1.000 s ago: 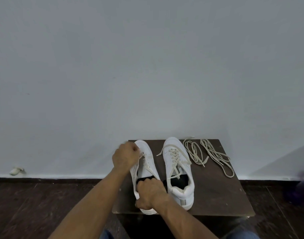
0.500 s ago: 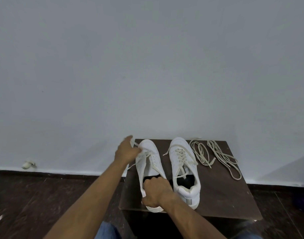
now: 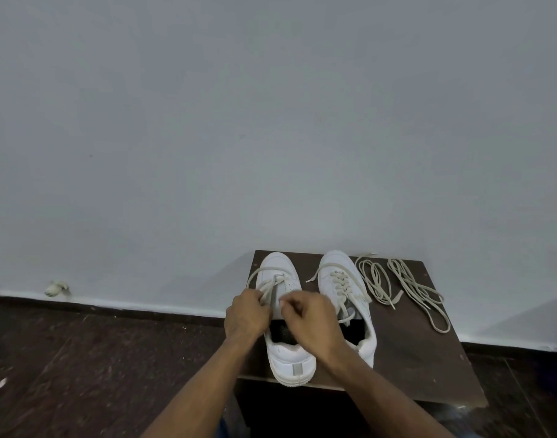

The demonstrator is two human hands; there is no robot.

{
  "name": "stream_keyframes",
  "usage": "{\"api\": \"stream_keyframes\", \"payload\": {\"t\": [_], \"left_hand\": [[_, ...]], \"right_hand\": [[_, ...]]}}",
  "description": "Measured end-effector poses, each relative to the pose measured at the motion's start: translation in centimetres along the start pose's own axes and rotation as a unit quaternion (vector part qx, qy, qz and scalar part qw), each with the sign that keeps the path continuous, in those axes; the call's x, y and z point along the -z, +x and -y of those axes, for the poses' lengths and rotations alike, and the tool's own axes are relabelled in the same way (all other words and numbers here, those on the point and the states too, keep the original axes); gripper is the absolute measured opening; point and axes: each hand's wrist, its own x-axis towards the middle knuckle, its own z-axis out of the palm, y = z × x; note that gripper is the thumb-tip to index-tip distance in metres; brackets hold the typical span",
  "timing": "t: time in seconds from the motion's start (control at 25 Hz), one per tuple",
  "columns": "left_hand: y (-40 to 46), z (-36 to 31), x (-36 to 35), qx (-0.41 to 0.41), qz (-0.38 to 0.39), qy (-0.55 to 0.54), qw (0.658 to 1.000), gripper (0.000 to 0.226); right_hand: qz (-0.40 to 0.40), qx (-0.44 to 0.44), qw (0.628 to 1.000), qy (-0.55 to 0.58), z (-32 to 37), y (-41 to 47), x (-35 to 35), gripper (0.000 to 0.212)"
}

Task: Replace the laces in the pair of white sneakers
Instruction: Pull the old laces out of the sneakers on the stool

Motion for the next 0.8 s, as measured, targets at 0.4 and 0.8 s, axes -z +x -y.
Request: {"api": "stream_keyframes", "payload": {"t": [0.4, 0.8], "left_hand": [[0.4, 1.0, -0.3, 0.052, 0.007, -0.066, 0.996, 0.017], [0.5, 0.5, -0.4, 0.042, -0.002, -0.037, 0.998, 0.014]], "right_hand": [[0.101, 0.026, 0.924, -0.368, -1.1, 8.7, -3.3, 0.023], [0.085, -0.117, 0.988, -0.057, -2.6, 11.7, 1.3, 0.024]]}}
